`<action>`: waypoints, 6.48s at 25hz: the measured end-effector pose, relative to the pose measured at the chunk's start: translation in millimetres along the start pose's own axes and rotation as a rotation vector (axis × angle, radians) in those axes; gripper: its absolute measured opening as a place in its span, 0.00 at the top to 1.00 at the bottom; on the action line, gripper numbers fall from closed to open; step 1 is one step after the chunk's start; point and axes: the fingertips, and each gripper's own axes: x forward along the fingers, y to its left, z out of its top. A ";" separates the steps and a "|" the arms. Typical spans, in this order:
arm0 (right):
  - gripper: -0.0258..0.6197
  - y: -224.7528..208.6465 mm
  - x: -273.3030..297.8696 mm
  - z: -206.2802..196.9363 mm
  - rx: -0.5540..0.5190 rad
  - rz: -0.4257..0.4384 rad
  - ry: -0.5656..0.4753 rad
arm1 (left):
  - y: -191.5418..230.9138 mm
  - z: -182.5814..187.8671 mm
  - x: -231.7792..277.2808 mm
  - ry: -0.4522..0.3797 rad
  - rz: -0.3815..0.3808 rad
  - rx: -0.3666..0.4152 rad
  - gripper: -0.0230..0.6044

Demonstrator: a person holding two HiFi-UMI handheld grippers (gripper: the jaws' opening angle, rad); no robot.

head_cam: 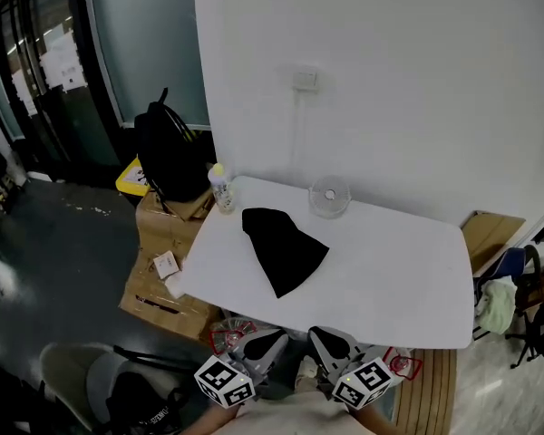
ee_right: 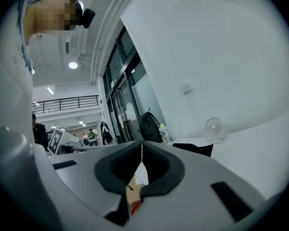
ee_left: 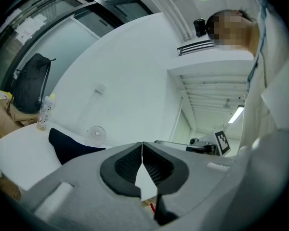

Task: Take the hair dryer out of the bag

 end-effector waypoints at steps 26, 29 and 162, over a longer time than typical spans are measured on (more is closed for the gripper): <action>0.78 -166.7 59.5 -14.5 0.087 0.015 0.261 | 71.7 8.9 133.4 0.029 0.109 -0.035 0.95; 0.76 -176.9 68.0 -20.4 0.065 0.001 0.293 | 86.5 8.1 137.5 0.039 0.112 -0.042 0.95; 0.91 -253.7 117.4 -142.9 -0.486 0.088 0.952 | 156.8 -45.2 125.0 0.222 0.150 -0.125 0.95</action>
